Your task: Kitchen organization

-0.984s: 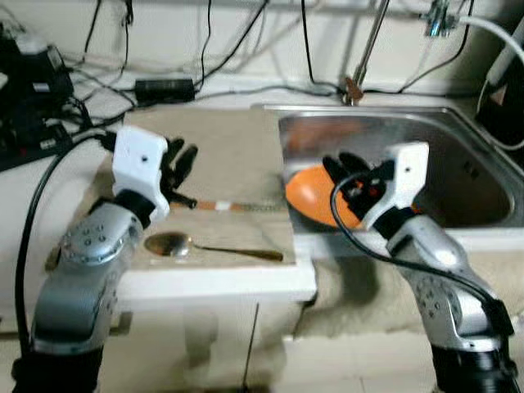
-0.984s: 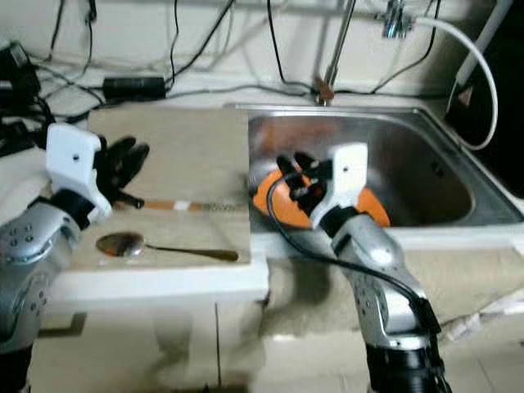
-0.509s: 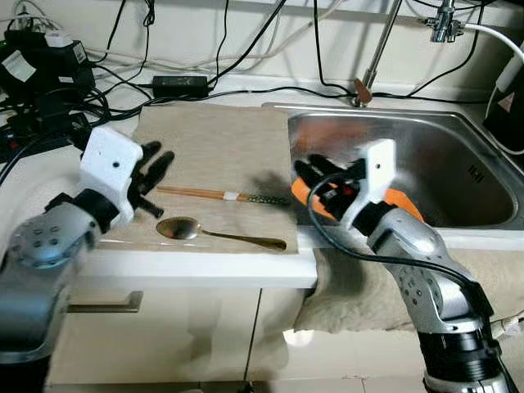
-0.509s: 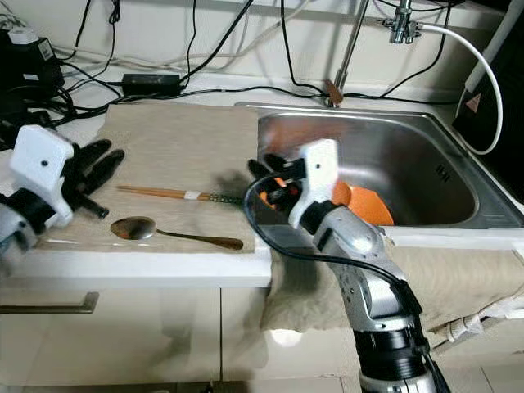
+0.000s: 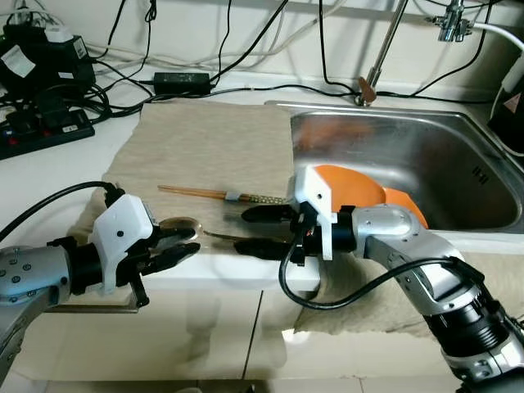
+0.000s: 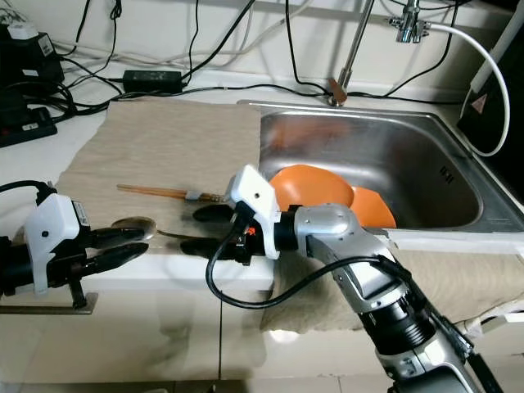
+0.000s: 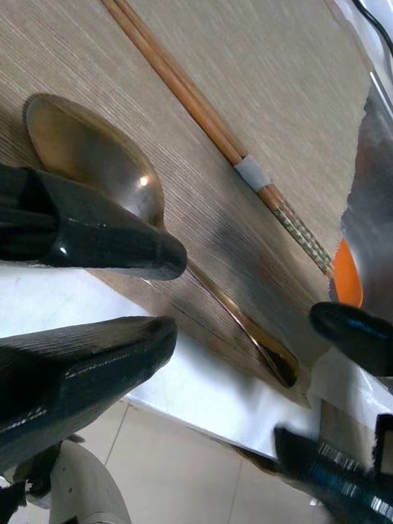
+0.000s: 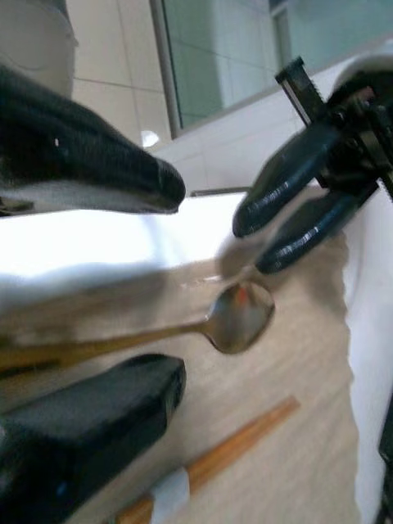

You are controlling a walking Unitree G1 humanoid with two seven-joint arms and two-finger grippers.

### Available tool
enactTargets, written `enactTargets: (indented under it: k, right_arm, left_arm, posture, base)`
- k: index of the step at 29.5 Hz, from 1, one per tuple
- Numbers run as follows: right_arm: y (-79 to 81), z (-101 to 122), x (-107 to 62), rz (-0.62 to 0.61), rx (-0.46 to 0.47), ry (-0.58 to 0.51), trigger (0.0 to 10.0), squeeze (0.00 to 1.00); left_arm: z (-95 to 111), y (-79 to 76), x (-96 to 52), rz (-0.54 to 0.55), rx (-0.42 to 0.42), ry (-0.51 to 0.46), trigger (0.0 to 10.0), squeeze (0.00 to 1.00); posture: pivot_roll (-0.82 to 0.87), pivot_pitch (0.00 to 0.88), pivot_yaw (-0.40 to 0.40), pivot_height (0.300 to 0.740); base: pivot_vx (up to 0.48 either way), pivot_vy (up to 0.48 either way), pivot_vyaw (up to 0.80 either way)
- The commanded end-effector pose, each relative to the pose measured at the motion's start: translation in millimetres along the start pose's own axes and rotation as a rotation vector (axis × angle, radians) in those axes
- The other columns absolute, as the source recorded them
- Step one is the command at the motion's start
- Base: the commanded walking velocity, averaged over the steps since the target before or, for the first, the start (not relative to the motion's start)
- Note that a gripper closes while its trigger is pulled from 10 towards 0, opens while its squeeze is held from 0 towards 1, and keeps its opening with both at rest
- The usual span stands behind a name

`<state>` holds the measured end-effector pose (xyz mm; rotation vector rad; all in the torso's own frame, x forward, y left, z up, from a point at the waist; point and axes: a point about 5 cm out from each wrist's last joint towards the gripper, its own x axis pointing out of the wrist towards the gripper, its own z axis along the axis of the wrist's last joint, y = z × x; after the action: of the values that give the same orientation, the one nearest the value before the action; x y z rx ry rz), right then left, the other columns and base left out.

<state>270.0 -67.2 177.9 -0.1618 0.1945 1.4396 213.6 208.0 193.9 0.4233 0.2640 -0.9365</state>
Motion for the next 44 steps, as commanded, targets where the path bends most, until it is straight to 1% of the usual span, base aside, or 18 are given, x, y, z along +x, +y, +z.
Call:
enactTargets:
  k: [1,6,7,8,9,10,14,16,17,18,19,20,21,22,23,24,25,44]
  right_arm:
    - [-1.9,-2.2,-1.8,0.011,-0.003,0.031,10.0,1.0]
    - [-8.2,-8.3,-0.2,-0.051,-0.012,0.061,10.0,1.0]
    - [-10.0,-10.0,0.4,-0.066,-0.014,0.068,10.0,0.89]
    - [-10.0,-10.0,0.4,-0.066,-0.014,0.068,10.0,0.89]
    - [-11.8,-12.0,1.1,-0.082,-0.011,0.071,10.0,0.0]
    - [-14.4,-15.5,2.4,-0.099,0.005,0.068,10.0,0.0]
    - [-17.3,-20.1,4.4,-0.11,0.02,0.062,10.0,0.0]
    - [-21.9,-26.7,9.7,-0.124,0.039,0.06,10.0,0.0]
    - [-22.6,-27.7,11.5,-0.124,0.039,0.062,9.5,0.0]
    - [-23.3,-28.5,13.4,-0.121,0.044,0.064,8.3,0.0]
    - [-23.9,-29.3,15.2,-0.12,0.046,0.065,5.8,0.0]
    - [-24.9,-30.3,17.1,-0.12,0.047,0.069,4.9,0.0]
    - [-25.7,-31.1,18.2,-0.121,0.047,0.072,4.9,0.0]
    - [-26.8,-31.8,19.5,-0.122,0.047,0.074,4.6,0.0]
    - [-26.8,-31.8,19.5,-0.122,0.047,0.074,4.6,0.0]
    - [-27.7,-32.4,20.3,-0.122,0.047,0.075,4.2,0.0]
    - [-29.3,-33.1,21.5,-0.124,0.046,0.077,3.2,0.0]
    - [-29.3,-33.1,21.5,-0.124,0.046,0.077,3.2,0.0]
  left_arm:
    - [1.4,-2.5,1.3,0.0,0.015,0.008,10.0,0.0]
    - [-1.1,2.0,3.4,0.03,0.018,0.023,10.0,0.0]
    - [-1.5,3.1,4.1,0.034,0.02,0.027,10.0,0.0]
    - [-1.5,3.1,4.1,0.034,0.02,0.027,10.0,0.0]
    - [-1.7,3.5,4.8,0.035,0.021,0.029,10.0,0.0]
    - [-2.1,3.7,5.6,0.03,0.025,0.035,10.0,0.0]
    - [-2.8,4.0,6.1,0.026,0.027,0.04,10.0,0.0]
    - [-3.2,3.9,7.1,0.022,0.03,0.044,10.0,0.0]
    - [-3.1,3.7,7.3,0.021,0.031,0.044,10.0,0.0]
    - [-3.0,3.4,7.6,0.019,0.031,0.043,10.0,0.0]
    - [-2.9,3.1,7.8,0.017,0.032,0.043,10.0,0.0]
    - [-2.9,2.9,7.9,0.016,0.032,0.043,10.0,0.0]
    - [-2.9,2.7,8.1,0.016,0.032,0.043,10.0,0.0]
    - [-2.9,2.3,8.1,0.015,0.032,0.044,10.0,0.0]
    - [-2.9,2.3,8.1,0.015,0.032,0.044,10.0,0.0]
    - [-2.9,1.9,8.2,0.014,0.033,0.044,10.0,0.0]
    - [-3.3,1.1,7.9,0.012,0.032,0.045,10.0,0.0]
    - [-3.3,1.1,7.9,0.012,0.032,0.045,10.0,0.0]
  posture:
    - [0.0,0.0,-0.099,0.74]
    - [-0.01,0.0,-0.097,0.74]
    - [-0.01,0.0,-0.095,0.74]
    - [-0.01,0.0,-0.095,0.74]
    - [-0.01,0.0,-0.092,0.74]
    - [-0.01,0.0,-0.089,0.74]
    - [-0.02,0.0,-0.086,0.74]
    - [-0.02,0.0,-0.084,0.74]
    - [-0.02,0.0,-0.084,0.74]
    - [-0.02,0.0,-0.084,0.74]
    - [-0.02,0.0,-0.085,0.74]
    - [-0.02,0.0,-0.085,0.74]
    - [-0.01,0.0,-0.087,0.74]
    - [-0.01,0.0,-0.087,0.74]
    - [-0.01,0.0,-0.087,0.74]
    - [-0.01,0.0,-0.089,0.74]
    - [-0.01,0.0,-0.091,0.74]
    - [-0.01,0.0,-0.091,0.74]
  base:
    - [0.0,0.0,0.0]
    - [0.0,0.0,0.0]
    - [0.0,0.0,0.0]
    - [0.0,0.0,0.0]
    - [0.0,0.0,0.0]
    - [0.0,0.0,0.0]
    - [0.0,0.0,0.0]
    - [0.0,0.0,0.0]
    - [0.0,0.0,0.0]
    - [0.0,0.0,0.0]
    - [0.0,0.0,0.0]
    - [0.0,0.0,0.0]
    - [0.0,0.0,0.0]
    - [0.0,0.0,0.0]
    - [0.0,0.0,0.0]
    - [0.0,0.0,0.0]
    - [0.0,0.0,0.0]
    - [0.0,0.0,0.0]
